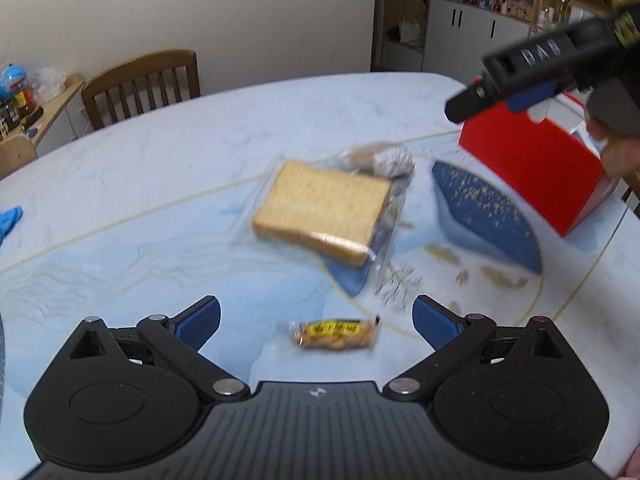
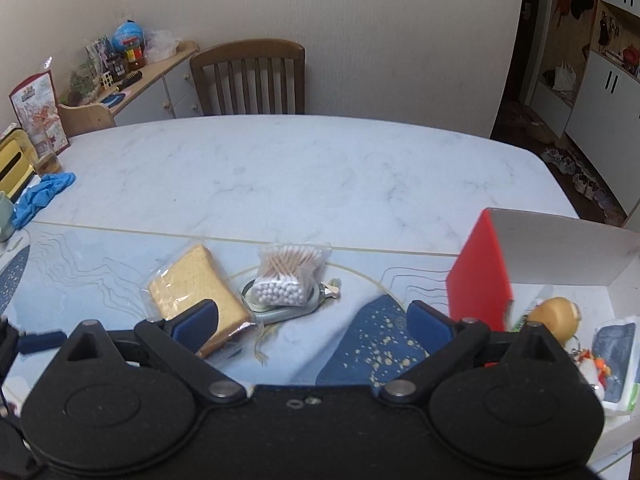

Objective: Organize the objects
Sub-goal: 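Move both tools back to the table toward the snack and cotton-swab bag, then grasp the yellow-labelled snack with the left tool while the right tool grasps the cotton-swab bag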

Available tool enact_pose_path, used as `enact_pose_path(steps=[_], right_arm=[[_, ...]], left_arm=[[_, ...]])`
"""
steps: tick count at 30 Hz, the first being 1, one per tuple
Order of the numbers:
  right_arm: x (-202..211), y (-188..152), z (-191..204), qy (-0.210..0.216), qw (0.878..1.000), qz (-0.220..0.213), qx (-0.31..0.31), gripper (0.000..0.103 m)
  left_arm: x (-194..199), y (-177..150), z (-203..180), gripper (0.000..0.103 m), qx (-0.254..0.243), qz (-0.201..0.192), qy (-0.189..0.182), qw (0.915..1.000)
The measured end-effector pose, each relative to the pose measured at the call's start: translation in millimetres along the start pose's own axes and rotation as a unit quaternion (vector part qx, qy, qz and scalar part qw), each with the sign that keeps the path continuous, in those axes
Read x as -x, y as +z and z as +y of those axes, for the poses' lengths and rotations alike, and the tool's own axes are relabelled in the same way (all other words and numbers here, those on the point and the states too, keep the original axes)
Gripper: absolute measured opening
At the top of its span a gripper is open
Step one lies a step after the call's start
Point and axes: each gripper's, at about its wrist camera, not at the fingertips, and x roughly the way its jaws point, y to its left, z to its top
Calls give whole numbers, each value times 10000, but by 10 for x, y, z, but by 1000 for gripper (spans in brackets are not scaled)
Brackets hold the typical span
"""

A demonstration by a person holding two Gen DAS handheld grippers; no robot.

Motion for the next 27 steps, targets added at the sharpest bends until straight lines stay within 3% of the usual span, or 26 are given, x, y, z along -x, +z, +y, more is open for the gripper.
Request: enact_pose_path(steps=[18, 24, 27], right_arm=[[-899, 277, 50, -230, 9980, 552, -224, 98], [-1099, 295, 155, -269, 9972, 691, -99, 94], [-1157, 284, 172, -277, 9967, 755, -56, 88]], left_arm=[[-412, -149, -121, 103, -216, 64, 139, 9996], [-456, -159, -174, 103, -287, -14, 184, 9994], [-463, -158, -165, 102, -259, -45, 196, 9995]])
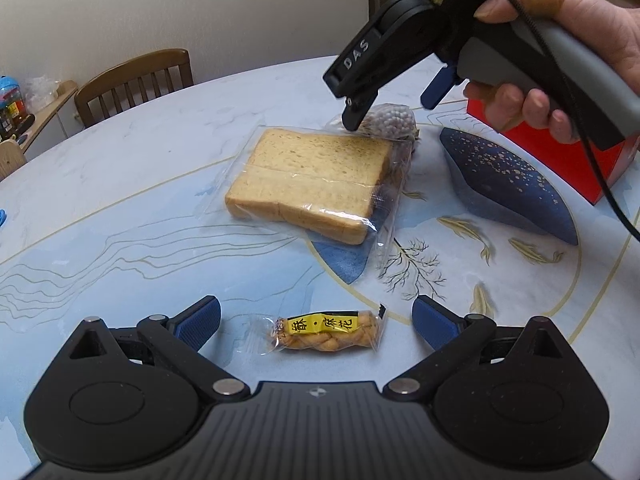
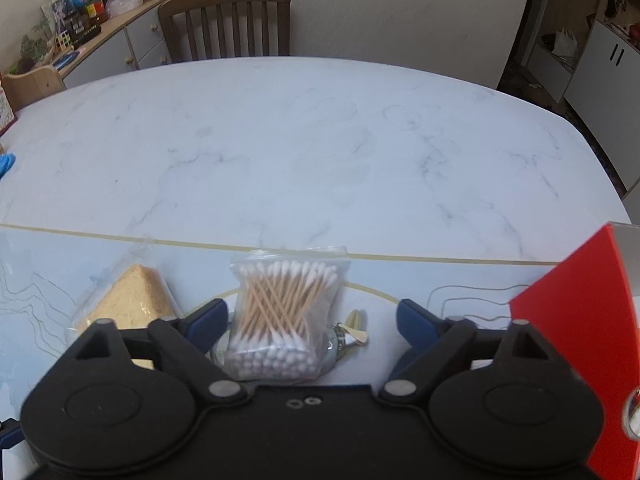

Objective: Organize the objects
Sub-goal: 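Grasp the yellow-labelled snack with the left tool while the right tool grasps the cotton-swab bag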

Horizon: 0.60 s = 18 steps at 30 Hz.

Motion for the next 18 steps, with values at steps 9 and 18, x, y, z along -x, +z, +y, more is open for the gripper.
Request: enact_pose_path(steps=[9, 18], right_arm=[[-41, 8, 35, 49, 10000, 38, 44, 67], [47, 5, 74, 121, 9998, 19, 144, 38]], left_arm=[[2, 20, 7, 84, 56, -42, -54, 10000], [33, 50, -1, 46, 104, -19, -4, 9999]])
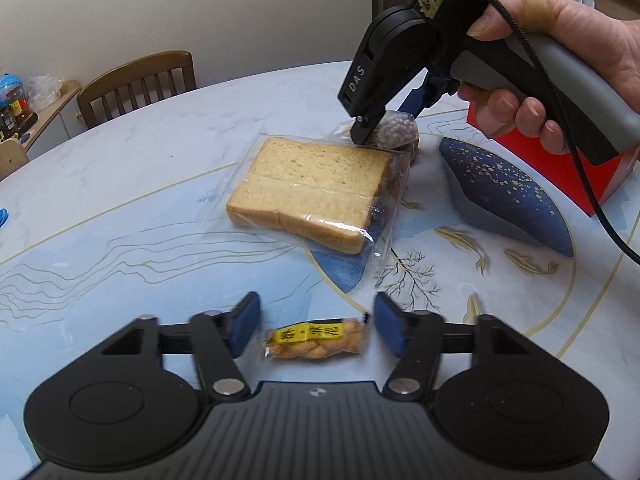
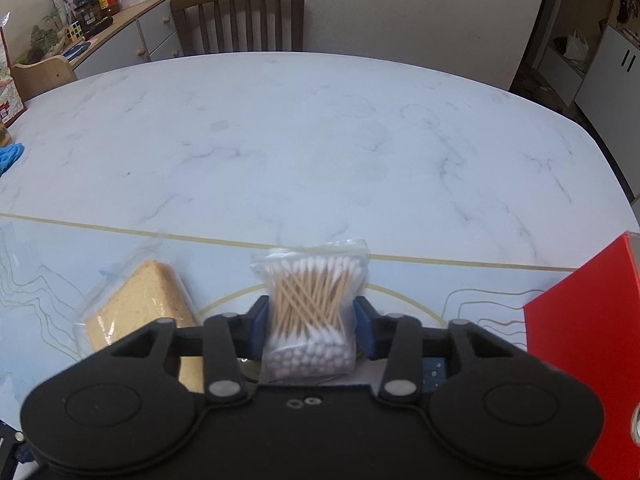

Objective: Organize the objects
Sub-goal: 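Grasp the yellow-labelled snack with the left tool while the right tool grasps the cotton-swab bag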

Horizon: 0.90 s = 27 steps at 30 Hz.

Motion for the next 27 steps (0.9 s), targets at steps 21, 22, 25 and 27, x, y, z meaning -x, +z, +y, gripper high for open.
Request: enact_pose_path(steps=[21, 22, 25, 27], right_arm=[[664, -312, -125, 457, 9983, -329, 177, 33], [694, -336, -140, 468, 9982, -332, 163, 33], [782, -405, -177, 518, 9980, -346, 136, 33], [845, -451, -203, 540, 9978, -366, 125, 33]], left_arm=[[249, -102, 78, 67, 49, 113, 49, 9999], [245, -117, 71, 67, 51, 141, 38, 9999], [242, -150, 55, 67, 73, 190, 51, 9998], [243, -160, 55, 60, 101, 209, 72, 9997]])
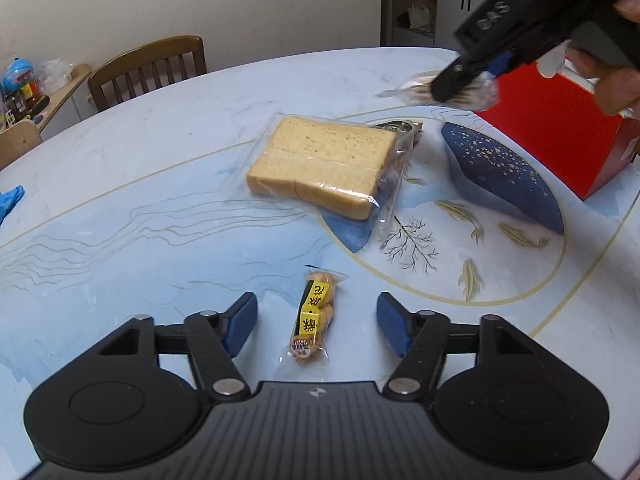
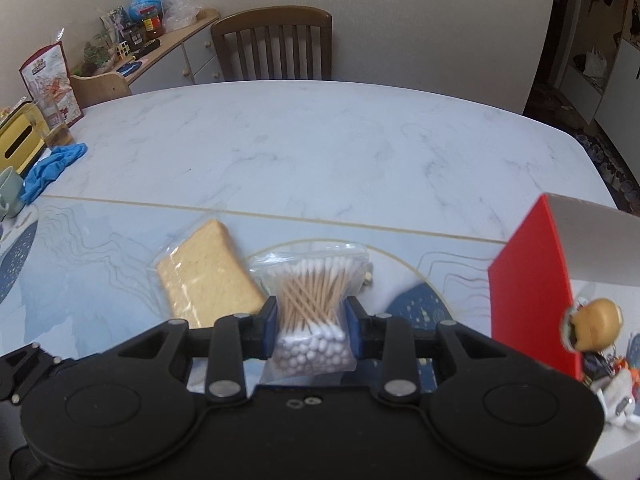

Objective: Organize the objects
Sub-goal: 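Grasp the yellow-labelled snack with the left tool while the right tool grasps the cotton-swab bag, then carry the snack and cotton-swab bag with both tools toward the box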

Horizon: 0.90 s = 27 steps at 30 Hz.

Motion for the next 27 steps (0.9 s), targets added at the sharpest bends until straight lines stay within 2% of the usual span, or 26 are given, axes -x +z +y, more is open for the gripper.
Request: enact_pose_path(steps=[2, 7, 11, 18, 27], right_arm=[[61, -34, -19, 19, 10000, -15, -16, 33], [210, -127, -71, 64, 9999, -55, -84, 33], [334, -203, -124, 80, 9998, -101, -120, 33], [580, -310, -284, 85, 9995, -237, -197, 33], [902, -422, -627, 47, 9985, -420, -339, 33]], left_arm=[[-16, -2, 1, 47, 22, 51, 25, 10000], [-21, 18, -14, 31, 53, 95, 108, 9999], [-28, 52, -8, 17, 190, 187, 22, 9996], [20, 107, -67, 17, 339, 232, 85, 9991], [245, 508, -360, 17, 378, -10, -165, 9991]])
